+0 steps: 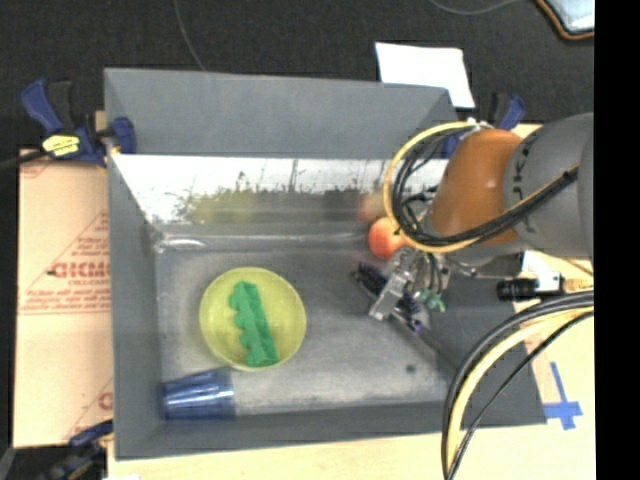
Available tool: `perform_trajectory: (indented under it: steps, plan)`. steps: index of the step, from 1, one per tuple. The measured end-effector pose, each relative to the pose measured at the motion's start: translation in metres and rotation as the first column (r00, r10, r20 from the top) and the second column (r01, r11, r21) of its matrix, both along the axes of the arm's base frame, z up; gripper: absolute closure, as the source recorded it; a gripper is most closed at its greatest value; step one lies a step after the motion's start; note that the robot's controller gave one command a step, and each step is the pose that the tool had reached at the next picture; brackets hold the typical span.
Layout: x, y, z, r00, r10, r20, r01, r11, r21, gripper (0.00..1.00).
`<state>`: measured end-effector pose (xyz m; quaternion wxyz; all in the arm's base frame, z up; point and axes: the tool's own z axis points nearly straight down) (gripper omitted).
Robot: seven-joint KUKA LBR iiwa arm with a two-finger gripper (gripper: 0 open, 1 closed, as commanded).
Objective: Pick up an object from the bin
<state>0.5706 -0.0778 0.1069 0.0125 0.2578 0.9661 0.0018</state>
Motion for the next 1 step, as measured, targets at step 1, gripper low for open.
perform_trajectory:
  steps: [1]
  plan:
    - [0.0009, 0.0005, 0.0423, 1.0, 0.002, 0.002, -0.002, 1.0, 0.0, 1.0]
